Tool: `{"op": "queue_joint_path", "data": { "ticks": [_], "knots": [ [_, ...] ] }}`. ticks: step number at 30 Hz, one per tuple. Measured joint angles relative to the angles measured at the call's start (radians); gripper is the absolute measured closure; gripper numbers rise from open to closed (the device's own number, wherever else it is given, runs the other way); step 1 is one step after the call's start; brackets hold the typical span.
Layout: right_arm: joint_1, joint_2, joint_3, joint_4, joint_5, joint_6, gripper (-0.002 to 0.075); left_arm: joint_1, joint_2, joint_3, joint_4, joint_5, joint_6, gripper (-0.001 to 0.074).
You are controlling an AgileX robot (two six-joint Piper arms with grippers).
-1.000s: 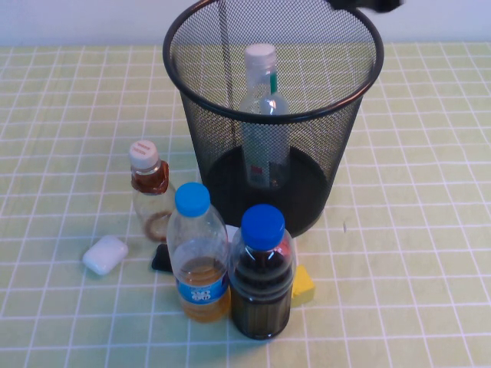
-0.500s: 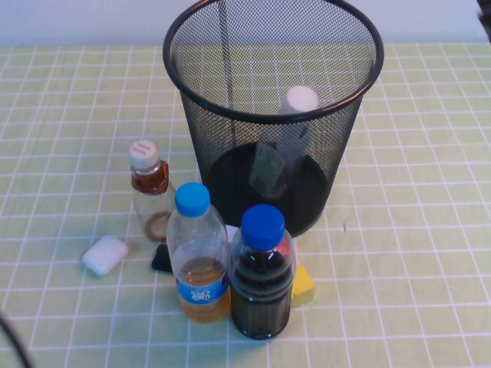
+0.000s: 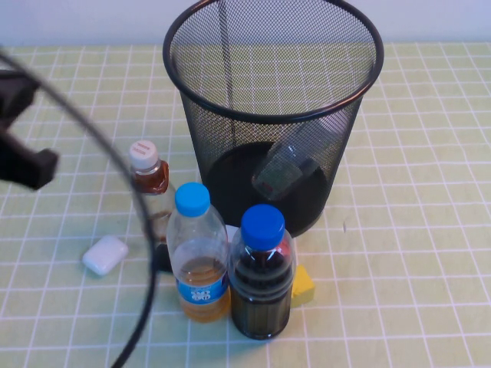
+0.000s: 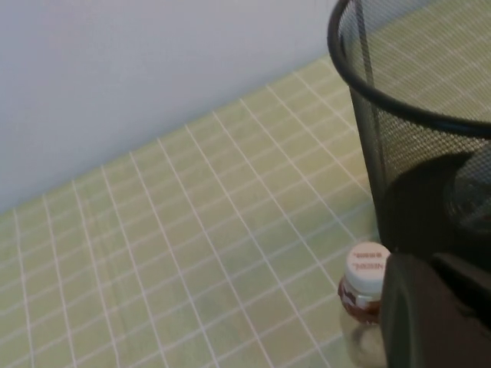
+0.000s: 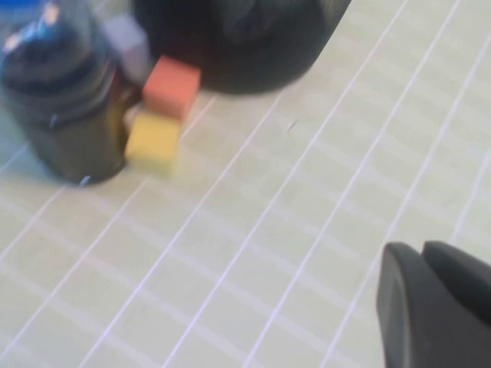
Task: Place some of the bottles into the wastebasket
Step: Pick up a bottle from the table with left arm
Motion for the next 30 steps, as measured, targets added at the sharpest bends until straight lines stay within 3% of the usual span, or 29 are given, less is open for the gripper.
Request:
{"op": "queue_joint_path", "data": {
  "ticks": [7, 11, 16, 21, 24, 28, 30],
  "knots": [
    [0.000, -0.076, 0.168, 0.082, -0.005, 0.011, 0.0733, 0.034, 0.271, -0.245, -0.160, 0.218, 0.154, 0.0736],
    [0.000, -0.078, 0.206, 0.082, -0.009, 0.011, 0.0733, 0.177, 0.387, -0.357, -0.424, 0.295, 0.330, 0.0736],
    [0.000, -0.078, 0.211, 0.082, -0.015, 0.011, 0.0733, 0.388, 0.492, -0.415, -0.668, 0.363, 0.411, 0.0736],
    [0.000, -0.078, 0.211, 0.082, -0.040, 0.011, 0.0733, 0.411, 0.584, -0.420, -0.797, 0.427, 0.442, 0.0720],
    [0.000, -0.078, 0.211, 0.074, -0.049, 0.011, 0.0733, 0.396, 0.634, -0.420, -0.809, 0.433, 0.441, 0.0610],
    [0.000, -0.078, 0.211, 0.060, -0.053, 0.011, 0.0733, 0.374, 0.674, -0.420, -0.805, 0.392, 0.393, 0.0287],
    [0.000, -0.078, 0.211, 0.053, -0.053, 0.011, 0.0733, 0.365, 0.689, -0.420, -0.779, 0.357, 0.371, 0.0182]
  ]
}}
